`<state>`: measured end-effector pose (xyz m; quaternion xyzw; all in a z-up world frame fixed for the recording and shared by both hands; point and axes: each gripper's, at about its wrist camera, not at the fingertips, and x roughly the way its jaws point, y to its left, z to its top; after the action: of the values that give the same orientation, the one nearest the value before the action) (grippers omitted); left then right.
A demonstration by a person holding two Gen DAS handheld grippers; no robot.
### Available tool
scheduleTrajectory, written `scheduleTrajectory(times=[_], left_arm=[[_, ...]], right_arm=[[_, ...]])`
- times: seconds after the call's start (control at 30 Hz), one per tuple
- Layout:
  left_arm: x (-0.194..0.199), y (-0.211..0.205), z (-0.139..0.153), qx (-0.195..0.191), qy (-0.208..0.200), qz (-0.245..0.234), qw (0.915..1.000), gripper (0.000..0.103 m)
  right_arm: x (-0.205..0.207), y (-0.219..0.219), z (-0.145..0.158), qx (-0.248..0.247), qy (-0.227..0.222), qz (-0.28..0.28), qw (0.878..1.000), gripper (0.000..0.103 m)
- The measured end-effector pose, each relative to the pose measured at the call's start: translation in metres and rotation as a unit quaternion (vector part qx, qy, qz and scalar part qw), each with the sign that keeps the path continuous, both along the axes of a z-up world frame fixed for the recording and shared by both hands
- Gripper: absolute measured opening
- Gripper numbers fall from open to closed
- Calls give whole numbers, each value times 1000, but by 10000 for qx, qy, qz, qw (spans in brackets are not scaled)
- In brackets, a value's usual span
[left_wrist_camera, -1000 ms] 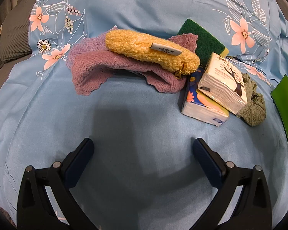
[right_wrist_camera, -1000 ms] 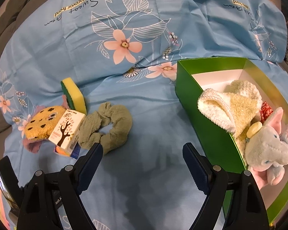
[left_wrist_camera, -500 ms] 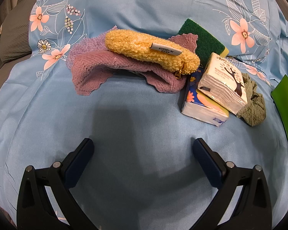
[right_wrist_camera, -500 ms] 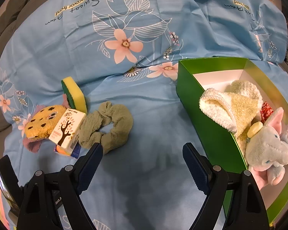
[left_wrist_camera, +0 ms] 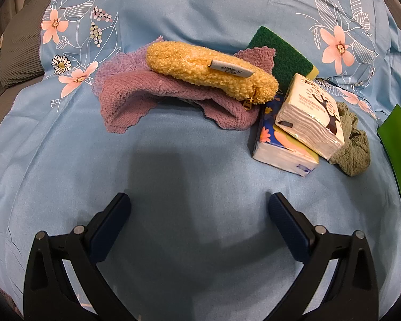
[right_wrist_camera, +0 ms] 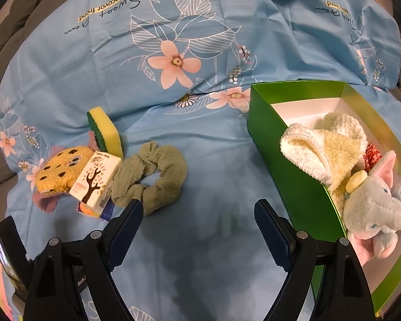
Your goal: Organize soft objects
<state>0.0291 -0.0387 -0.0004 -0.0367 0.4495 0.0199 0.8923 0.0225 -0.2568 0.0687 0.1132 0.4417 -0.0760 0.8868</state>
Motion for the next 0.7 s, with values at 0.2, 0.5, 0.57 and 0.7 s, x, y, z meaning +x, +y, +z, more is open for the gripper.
scheduleTrajectory(times=[0.2, 0.5, 0.57, 0.7], left_arm=[[0, 0, 0, 0, -1, 2, 10000, 102], [0, 0, 0, 1, 0, 2, 10000, 102], [0, 0, 0, 1, 0, 2, 10000, 102], [0, 0, 0, 6, 2, 2, 10000, 102]], right_arm=[[-1, -1, 0, 39, -29, -23, 10000, 86], [3, 2, -5, 258, -18, 122, 9996, 86], [3, 4, -5, 363, -60, 190, 9991, 86], [7, 10, -5, 739, -158, 439, 9962, 86]])
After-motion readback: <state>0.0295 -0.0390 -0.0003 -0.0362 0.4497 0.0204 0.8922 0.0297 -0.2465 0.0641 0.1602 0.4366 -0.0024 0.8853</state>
